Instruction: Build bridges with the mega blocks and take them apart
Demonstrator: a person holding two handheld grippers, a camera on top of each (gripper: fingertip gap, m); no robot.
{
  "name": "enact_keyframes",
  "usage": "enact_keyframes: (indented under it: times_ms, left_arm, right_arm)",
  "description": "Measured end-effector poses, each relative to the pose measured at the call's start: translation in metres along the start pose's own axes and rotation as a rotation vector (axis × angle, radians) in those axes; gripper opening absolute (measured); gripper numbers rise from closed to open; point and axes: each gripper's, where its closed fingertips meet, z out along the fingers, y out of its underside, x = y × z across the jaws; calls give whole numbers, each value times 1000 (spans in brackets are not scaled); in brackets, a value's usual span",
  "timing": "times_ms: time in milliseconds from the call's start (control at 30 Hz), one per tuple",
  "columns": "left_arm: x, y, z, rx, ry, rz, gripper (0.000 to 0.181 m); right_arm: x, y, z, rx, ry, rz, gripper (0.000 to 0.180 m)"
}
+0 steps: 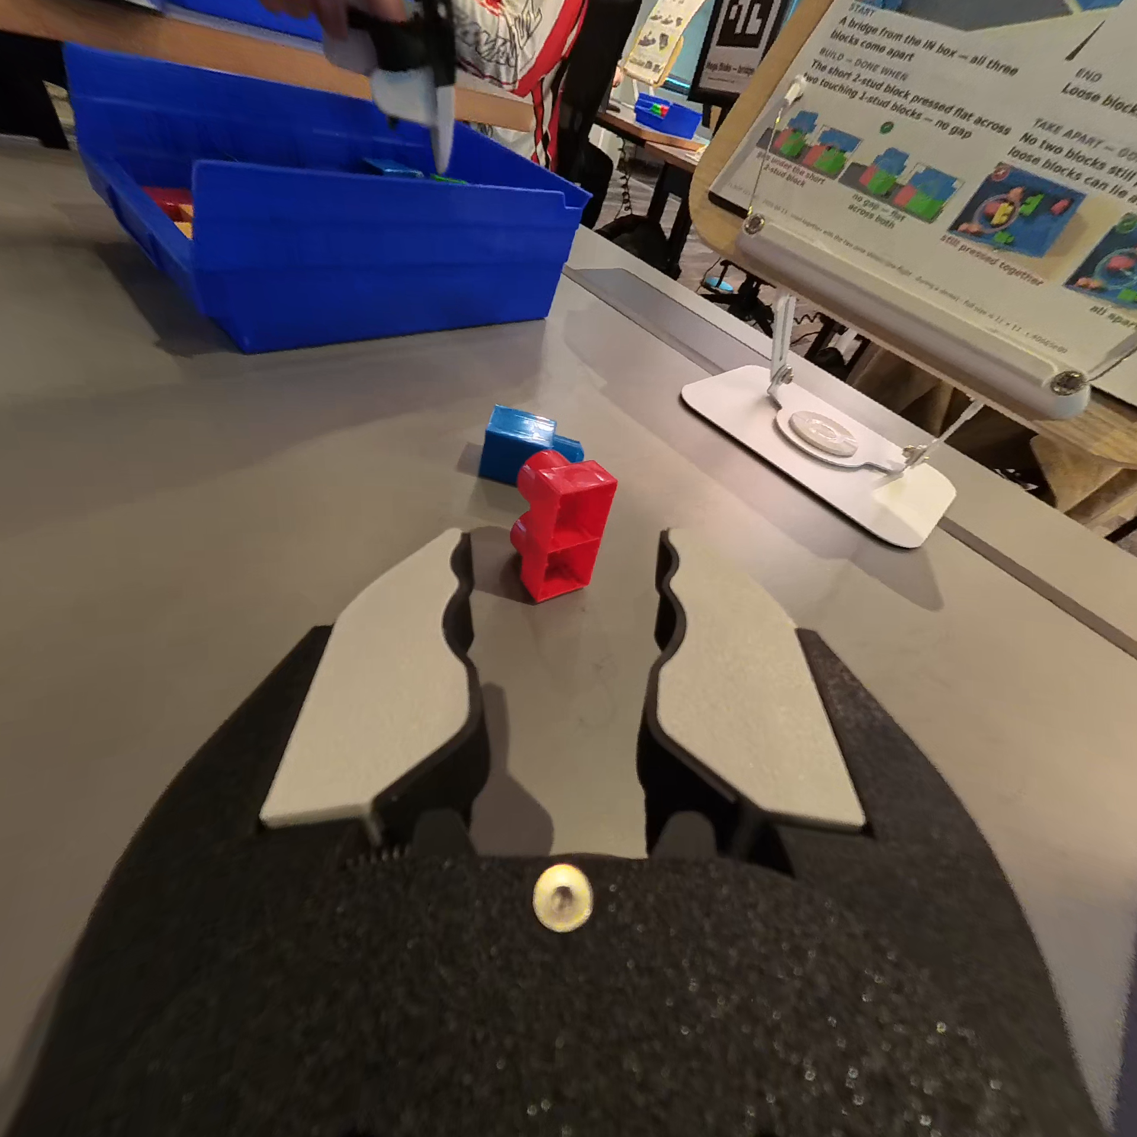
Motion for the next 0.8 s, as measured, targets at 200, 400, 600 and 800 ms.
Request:
enact_keyframes:
  times_ms: [200, 400, 600, 800]
  left_arm:
    - [-17, 16, 17, -17, 15, -120, 62]
    - [-16, 9, 41, 32, 60, -193, 45]
    - [-16, 7, 34, 22, 35, -145, 42]
    - [26, 8, -75, 237, 104, 144, 42]
  right_arm:
    - [-2, 1, 1, -7, 3, -21, 56]
    - [-1, 0, 1, -3, 0, -12, 56]
    - [-1, 1, 0, -5, 2, -13, 55]
    - [3, 1, -1, -3, 12, -1, 55]
